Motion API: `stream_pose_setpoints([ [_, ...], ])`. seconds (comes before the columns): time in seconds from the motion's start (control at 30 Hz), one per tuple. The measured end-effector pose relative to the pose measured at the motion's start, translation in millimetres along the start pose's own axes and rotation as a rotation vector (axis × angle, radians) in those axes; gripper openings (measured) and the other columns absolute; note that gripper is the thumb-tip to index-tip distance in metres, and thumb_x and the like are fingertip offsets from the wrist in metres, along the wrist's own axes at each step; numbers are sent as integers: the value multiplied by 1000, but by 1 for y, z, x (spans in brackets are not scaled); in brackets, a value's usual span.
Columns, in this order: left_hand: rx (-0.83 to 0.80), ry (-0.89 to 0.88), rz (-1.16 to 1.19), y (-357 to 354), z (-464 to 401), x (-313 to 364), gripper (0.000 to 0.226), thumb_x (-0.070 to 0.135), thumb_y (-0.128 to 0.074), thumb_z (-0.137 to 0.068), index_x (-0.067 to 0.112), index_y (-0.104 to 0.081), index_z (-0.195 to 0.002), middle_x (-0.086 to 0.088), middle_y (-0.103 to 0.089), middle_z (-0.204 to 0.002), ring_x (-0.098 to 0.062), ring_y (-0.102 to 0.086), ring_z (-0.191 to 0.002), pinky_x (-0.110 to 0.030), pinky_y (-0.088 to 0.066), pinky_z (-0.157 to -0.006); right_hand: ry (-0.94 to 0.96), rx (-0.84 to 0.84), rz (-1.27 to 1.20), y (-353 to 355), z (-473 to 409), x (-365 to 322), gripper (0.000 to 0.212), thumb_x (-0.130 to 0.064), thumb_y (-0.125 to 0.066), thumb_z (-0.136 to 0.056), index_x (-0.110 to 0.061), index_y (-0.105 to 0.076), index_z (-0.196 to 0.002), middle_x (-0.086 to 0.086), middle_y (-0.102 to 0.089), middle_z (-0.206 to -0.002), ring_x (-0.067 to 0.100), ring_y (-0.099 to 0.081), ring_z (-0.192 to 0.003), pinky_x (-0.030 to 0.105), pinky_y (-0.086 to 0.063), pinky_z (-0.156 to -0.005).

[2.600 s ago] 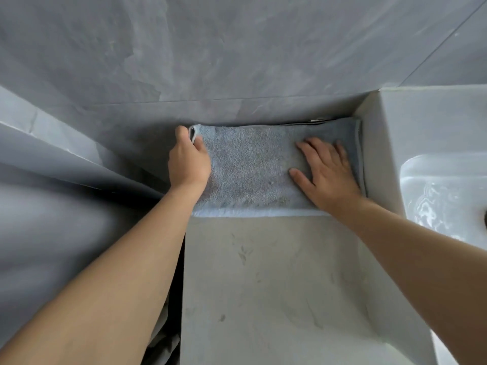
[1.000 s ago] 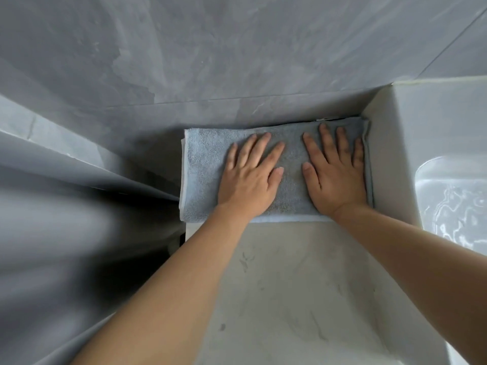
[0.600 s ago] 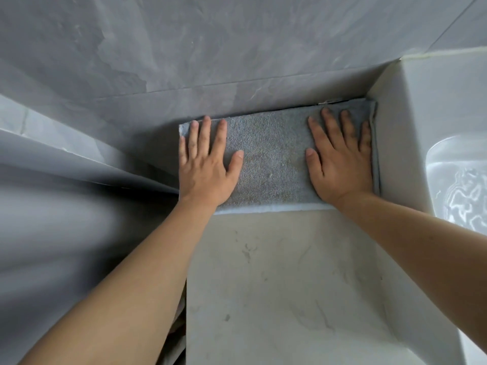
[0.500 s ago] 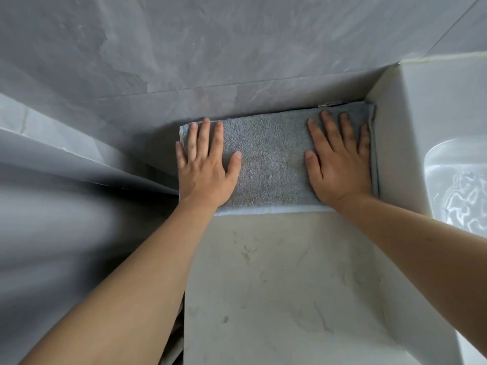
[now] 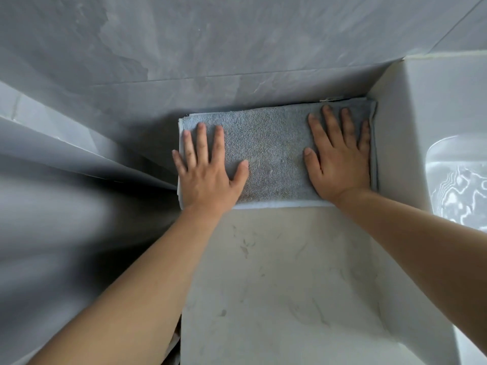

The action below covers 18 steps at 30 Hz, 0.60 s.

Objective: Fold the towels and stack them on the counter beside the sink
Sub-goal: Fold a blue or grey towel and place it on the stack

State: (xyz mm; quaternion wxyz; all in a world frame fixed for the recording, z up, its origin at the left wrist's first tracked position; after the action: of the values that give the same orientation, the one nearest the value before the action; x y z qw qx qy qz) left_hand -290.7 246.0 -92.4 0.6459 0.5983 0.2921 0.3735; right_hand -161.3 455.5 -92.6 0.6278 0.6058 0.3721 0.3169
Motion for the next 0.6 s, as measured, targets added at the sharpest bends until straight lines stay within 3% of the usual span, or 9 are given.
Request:
stream_pose_setpoints([
  [0.4,49,12,-10,-6,5,3,82,62,-20,-91,18,-9,-159,-10,-2,-167,-35,2,-152,-62,-12,-118,7,-15,46,1,5,-3,64,-46,-24,-94,-23,-23,-153,4,-16,-162,31,-10,-148,59,-1,-117],
  [0.53,-42,37,-52,6,3,11,80,59,-20,-94,17,-2,-159,-11,5,-166,-34,8,-152,-65,-1,-117,39,-114,105,15,3,-5,70,-49,-14,-93,-18,-17,-155,10,-8,-163,33,-6,-149,59,4,-117],
  [0.6,-32,58,-51,11,9,16,77,56,-20,-97,14,-1,-159,-10,5,-166,-31,9,-152,-63,4,-118,42,-68,108,25,31,-7,69,-48,-18,-94,-15,-22,-154,13,-13,-162,33,-12,-148,56,3,-118],
])
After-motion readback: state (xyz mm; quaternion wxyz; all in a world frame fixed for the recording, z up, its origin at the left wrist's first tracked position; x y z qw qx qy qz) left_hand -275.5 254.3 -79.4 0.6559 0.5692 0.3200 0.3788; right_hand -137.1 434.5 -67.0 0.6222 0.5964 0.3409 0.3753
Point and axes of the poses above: each hand's wrist, its own z-axis away from the middle knuckle, its own y-axis out of the back of the hand, x = y × z, the point moved 2 cm from there along -z, towards the middle knuckle
